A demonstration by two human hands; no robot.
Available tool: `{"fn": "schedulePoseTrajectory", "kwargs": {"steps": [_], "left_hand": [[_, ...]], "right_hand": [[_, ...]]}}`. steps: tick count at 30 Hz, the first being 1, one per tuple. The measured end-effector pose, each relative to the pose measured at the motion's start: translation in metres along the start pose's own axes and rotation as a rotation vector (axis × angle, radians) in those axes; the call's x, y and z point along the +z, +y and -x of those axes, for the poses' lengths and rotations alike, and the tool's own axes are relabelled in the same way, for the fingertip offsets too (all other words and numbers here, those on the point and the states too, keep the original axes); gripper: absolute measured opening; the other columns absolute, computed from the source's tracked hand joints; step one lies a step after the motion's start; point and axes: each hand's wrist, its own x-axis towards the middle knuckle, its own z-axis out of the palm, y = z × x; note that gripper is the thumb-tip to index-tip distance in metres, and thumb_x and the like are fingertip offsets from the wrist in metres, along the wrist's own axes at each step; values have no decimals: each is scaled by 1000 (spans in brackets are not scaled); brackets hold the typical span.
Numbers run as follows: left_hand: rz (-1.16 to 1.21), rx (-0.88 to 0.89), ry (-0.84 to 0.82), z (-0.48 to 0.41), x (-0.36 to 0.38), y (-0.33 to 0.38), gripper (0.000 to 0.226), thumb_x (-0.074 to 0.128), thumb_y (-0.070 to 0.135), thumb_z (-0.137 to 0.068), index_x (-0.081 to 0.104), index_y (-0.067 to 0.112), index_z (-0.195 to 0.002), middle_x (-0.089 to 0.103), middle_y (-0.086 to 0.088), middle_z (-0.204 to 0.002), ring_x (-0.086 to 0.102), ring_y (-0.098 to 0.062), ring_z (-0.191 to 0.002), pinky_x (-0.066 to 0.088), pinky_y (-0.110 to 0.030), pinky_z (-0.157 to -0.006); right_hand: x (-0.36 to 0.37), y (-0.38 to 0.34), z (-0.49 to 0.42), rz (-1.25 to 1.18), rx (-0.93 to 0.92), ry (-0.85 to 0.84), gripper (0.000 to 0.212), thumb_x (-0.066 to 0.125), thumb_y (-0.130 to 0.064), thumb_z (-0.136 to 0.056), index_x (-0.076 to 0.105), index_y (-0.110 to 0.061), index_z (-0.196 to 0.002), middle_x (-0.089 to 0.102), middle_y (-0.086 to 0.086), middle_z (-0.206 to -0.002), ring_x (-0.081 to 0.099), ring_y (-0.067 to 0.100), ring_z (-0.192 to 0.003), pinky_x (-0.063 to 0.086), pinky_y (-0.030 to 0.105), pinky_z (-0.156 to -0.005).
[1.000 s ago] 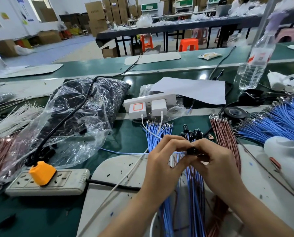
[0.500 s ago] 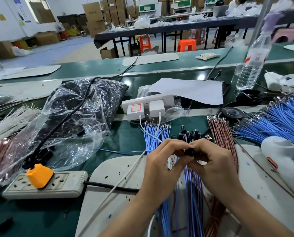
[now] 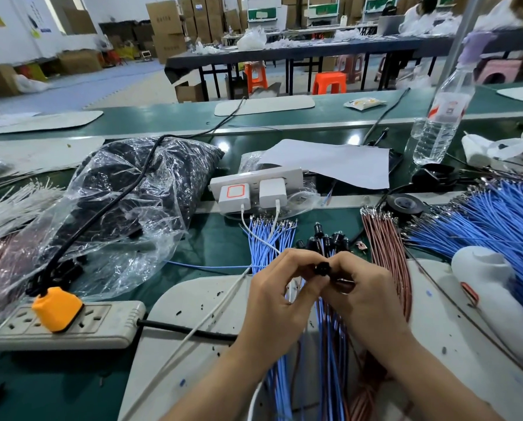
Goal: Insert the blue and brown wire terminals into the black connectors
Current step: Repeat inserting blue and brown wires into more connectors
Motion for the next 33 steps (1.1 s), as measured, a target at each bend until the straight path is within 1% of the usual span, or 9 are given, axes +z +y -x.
{"fn": "schedulePoseTrajectory", "kwargs": {"steps": [5,7,10,14,17,21,25,28,33], "left_hand": [[-7,30,32,-1,-1,3,14,60,16,-89,64,13,-102,66,2,-95,64,-18,-88,53,-32,-77],[-44,59,27,-1,-1,3,14,60,15,-89,65,10,-102,65,2,-94,63,-17,-86,51,-30,-76],[-86,98,29,-2,-1,1,14,60,14,-90,65,7,-101,63,1,-95,60,-15,-85,49,-26,-76],[-88,91,14,-3,-1,2,14,59,15,-91,65,6,-100,61,0,-95,60,-14,-86,51,-28,-76],[-85,78,7,-3,-2,4,16,59,15,-90,65,5,-100,61,0,-95,61,-12,-87,51,-27,-76],[-112,84,12,-3,-2,3,13,64,3,-86,66,2,-99,62,0,-95,60,-7,-87,50,-22,-78],[-130,96,12,-3,-1,4,13,66,0,-83,67,0,-96,63,-3,-94,60,-6,-86,49,-19,-79],[-143,111,28,-4,-1,3,12,66,-1,-83,67,0,-95,63,-4,-94,59,-6,-85,48,-18,-78],[-173,115,42,-3,1,3,14,66,0,-83,68,1,-97,59,-4,-96,57,-3,-84,46,-15,-79]], "right_hand": [[-3,-7,0,-150,28,-28,33,73,8,-75,66,-23,-83,66,-4,-69,63,4,-61,48,13,-59],[-2,-7,-1,-101,-8,-20,27,74,9,-74,69,-17,-81,62,-3,-69,60,7,-60,46,15,-58],[-2,-7,-1,-80,-51,-40,17,72,11,-75,72,-4,-83,63,4,-74,60,18,-64,49,29,-58],[-3,-6,0,-71,-71,-34,22,71,14,-74,72,-6,-82,63,0,-74,60,10,-62,50,25,-57],[-3,-4,1,-59,-87,-21,20,71,12,-74,72,-7,-83,64,1,-75,61,11,-65,50,25,-58],[-2,-5,2,-56,-90,3,9,70,-5,-74,72,-8,-81,65,1,-76,62,12,-69,49,27,-61],[-3,-6,3,-82,-99,41,10,69,-7,-73,72,-11,-81,66,-1,-77,65,13,-72,52,28,-64],[-2,-7,3,-72,-111,43,12,71,0,-73,73,-9,-82,66,-2,-78,66,15,-73,54,32,-64],[-3,-8,3,-67,-108,65,32,72,15,-69,72,-12,-84,65,-2,-78,64,15,-71,53,32,-61]]}}
